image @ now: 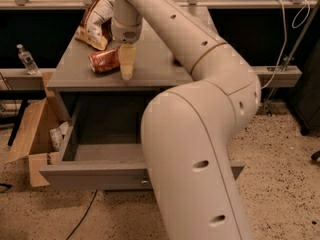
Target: Place coke can into top drawer
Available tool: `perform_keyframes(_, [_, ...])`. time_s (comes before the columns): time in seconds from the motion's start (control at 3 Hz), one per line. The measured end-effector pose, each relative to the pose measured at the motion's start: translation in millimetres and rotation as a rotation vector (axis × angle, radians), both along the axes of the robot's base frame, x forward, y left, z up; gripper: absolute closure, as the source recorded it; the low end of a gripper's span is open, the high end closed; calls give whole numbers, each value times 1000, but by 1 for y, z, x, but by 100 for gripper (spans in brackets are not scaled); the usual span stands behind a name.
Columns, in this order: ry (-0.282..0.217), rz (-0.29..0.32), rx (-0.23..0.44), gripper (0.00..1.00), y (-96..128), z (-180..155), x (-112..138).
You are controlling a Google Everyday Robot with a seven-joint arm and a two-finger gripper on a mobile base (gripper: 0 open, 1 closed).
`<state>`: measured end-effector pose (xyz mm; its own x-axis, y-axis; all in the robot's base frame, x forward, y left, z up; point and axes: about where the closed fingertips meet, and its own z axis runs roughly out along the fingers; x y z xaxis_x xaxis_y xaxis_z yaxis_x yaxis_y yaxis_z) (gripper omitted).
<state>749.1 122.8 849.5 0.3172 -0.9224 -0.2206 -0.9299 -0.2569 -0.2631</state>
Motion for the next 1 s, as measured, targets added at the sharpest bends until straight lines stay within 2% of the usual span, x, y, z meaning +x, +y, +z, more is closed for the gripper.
perform_keyframes(0.33, [9,-2,4,3,9,-5,7])
perform_keyframes(0.67, [12,-6,13,27,12,-4,10])
perform_keyframes(1.0, [27,-9,34,57,13,-4,8])
